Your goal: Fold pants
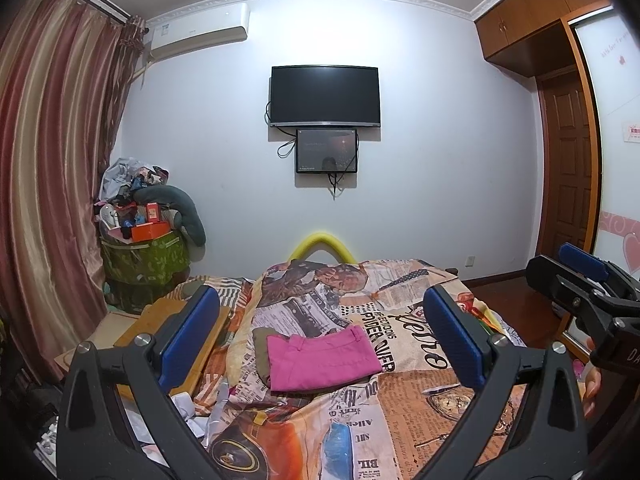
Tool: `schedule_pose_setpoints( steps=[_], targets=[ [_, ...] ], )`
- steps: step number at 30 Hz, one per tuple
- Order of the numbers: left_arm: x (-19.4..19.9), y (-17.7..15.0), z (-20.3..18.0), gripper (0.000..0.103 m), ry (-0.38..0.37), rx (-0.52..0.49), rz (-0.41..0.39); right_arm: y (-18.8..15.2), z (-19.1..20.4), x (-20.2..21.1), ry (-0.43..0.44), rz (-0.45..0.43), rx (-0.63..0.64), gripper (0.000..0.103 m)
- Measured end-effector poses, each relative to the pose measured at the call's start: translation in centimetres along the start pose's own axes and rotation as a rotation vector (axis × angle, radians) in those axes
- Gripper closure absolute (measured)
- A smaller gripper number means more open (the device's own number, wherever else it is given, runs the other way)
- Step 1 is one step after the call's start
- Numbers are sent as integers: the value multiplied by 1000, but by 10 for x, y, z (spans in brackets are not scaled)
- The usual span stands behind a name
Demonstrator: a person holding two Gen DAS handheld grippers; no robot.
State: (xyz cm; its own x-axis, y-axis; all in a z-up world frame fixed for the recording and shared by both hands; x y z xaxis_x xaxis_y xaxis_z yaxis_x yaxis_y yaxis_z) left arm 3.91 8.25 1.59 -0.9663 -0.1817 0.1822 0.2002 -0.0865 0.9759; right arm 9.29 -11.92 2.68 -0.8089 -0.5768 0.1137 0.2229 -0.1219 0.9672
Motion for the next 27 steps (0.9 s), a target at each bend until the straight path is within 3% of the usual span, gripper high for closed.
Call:
schedule_pose_setpoints(
  steps=[27],
  targets=[
    [-6,-1,-4,0,-37,-3,41,-1,3,-2,-7,6,3,0]
  ],
)
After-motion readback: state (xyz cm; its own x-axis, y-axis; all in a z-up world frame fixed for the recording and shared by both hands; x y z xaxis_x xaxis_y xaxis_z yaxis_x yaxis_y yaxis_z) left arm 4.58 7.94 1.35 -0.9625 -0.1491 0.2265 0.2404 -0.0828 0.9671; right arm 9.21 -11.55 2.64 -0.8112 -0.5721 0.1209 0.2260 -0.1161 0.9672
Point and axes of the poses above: each gripper's, at about its wrist camera, not at the fingertips, and x roughly against the way its jaws point, z to its left, y to its top, the point moved 1 cm from there along -x, roughly the way its jaws point, and after that the axes turned 6 degrees about -x, right-handed, at the moved point
